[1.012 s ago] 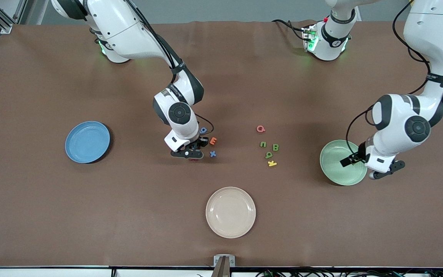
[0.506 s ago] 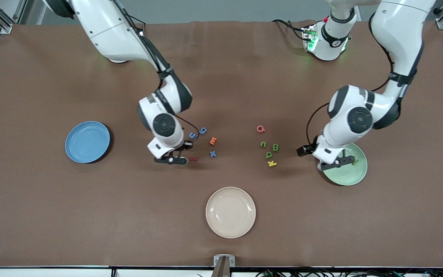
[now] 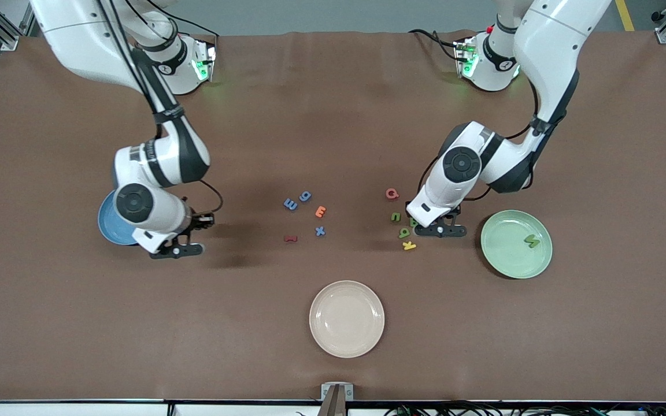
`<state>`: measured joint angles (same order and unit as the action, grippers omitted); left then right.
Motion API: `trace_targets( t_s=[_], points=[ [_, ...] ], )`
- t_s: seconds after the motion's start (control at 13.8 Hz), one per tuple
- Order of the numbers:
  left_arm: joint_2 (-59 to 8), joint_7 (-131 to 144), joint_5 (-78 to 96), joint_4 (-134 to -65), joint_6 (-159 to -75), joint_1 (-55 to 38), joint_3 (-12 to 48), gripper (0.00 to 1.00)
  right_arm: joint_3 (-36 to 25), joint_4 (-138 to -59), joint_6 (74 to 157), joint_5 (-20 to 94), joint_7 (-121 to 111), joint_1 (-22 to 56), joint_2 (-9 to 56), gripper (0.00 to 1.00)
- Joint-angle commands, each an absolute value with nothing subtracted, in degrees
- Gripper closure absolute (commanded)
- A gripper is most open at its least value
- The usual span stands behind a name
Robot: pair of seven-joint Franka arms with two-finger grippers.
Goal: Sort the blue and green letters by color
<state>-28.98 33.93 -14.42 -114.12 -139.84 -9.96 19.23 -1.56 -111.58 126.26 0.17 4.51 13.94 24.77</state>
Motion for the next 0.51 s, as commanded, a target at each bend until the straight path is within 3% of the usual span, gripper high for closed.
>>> trace_targets(
  t_s=[0.0,0.36,0.43],
  points=[
    [-31.4,34.5,-15.7,-113.6,-143.2,-10.2,19.2,0.42,-0.3,-121.8,132.7,-0.8,-5.3,7.2,19.4,1.00],
    [-33.5,34.5,-15.8,-113.6,-144.3,-10.7,19.2,0.43,-0.3,-125.3,136.5,-0.8,-18.4,-1.3,19.2,0.99],
    [-34.2,34.5,-15.8,-113.6,-145.0,-10.7,19.2,0.45,-0.3,-125.3,136.0,-0.8,-18.6,-2.0,19.2,0.89]
  ],
)
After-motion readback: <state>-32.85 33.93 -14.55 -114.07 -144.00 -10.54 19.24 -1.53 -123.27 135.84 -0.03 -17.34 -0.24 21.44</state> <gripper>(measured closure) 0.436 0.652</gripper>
